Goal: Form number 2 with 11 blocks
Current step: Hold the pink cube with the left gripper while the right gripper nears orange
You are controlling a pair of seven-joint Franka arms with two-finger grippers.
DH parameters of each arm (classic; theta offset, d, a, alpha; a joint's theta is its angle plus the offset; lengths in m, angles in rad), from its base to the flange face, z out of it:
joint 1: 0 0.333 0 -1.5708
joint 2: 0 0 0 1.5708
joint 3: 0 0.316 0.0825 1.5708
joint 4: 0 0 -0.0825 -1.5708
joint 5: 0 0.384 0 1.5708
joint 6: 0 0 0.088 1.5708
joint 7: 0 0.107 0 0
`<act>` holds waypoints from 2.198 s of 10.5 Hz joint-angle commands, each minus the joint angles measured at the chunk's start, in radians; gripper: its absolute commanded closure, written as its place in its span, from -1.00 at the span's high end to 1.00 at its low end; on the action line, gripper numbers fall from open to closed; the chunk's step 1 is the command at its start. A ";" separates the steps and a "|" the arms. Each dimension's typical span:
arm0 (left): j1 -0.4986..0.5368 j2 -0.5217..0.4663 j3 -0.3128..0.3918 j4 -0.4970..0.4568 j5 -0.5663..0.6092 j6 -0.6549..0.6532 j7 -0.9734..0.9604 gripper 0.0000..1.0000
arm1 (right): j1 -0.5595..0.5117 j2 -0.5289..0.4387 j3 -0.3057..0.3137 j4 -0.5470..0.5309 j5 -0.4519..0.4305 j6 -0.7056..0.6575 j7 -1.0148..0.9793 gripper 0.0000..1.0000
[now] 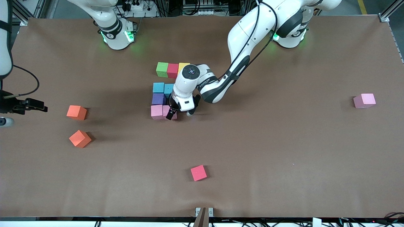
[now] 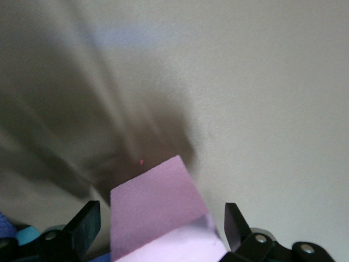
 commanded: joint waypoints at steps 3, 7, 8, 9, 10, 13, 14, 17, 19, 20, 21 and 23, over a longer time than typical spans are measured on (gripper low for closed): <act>0.036 -0.029 -0.013 0.012 -0.040 -0.015 0.036 1.00 | -0.010 0.122 0.011 0.002 0.042 0.088 -0.019 1.00; 0.050 -0.055 -0.037 0.004 -0.040 -0.066 0.034 1.00 | 0.009 0.153 0.011 -0.003 0.056 0.150 -0.020 1.00; 0.051 -0.055 -0.038 0.000 -0.040 -0.066 0.034 1.00 | 0.010 0.159 0.011 -0.003 0.060 0.164 -0.020 1.00; 0.051 -0.058 -0.038 0.000 -0.040 -0.066 0.034 1.00 | 0.012 0.165 0.011 -0.001 0.062 0.170 -0.020 1.00; 0.053 -0.058 -0.038 0.000 -0.040 -0.066 0.034 1.00 | 0.015 0.168 0.011 -0.001 0.062 0.176 -0.020 1.00; 0.054 -0.052 -0.038 -0.011 -0.061 -0.066 0.025 1.00 | 0.018 0.171 0.011 -0.001 0.073 0.181 -0.020 1.00; 0.053 -0.052 -0.036 -0.020 -0.072 -0.066 0.025 1.00 | 0.018 0.173 0.011 -0.001 0.073 0.181 -0.020 1.00; 0.054 -0.072 -0.034 -0.091 -0.055 -0.066 0.046 1.00 | 0.018 0.171 0.011 -0.001 0.074 0.181 -0.020 1.00; 0.059 -0.087 -0.036 -0.103 -0.055 -0.066 0.063 1.00 | 0.018 0.173 0.011 -0.001 0.074 0.181 -0.020 1.00; 0.059 -0.087 -0.036 -0.100 -0.055 -0.066 0.063 1.00 | 0.018 0.173 0.011 -0.001 0.074 0.181 -0.020 1.00; 0.059 -0.087 -0.036 -0.099 -0.057 -0.066 0.065 1.00 | 0.018 0.173 0.011 -0.001 0.073 0.181 -0.020 1.00; 0.080 -0.096 -0.041 -0.097 -0.057 -0.066 0.065 1.00 | 0.020 0.173 0.011 -0.001 0.074 0.181 -0.020 1.00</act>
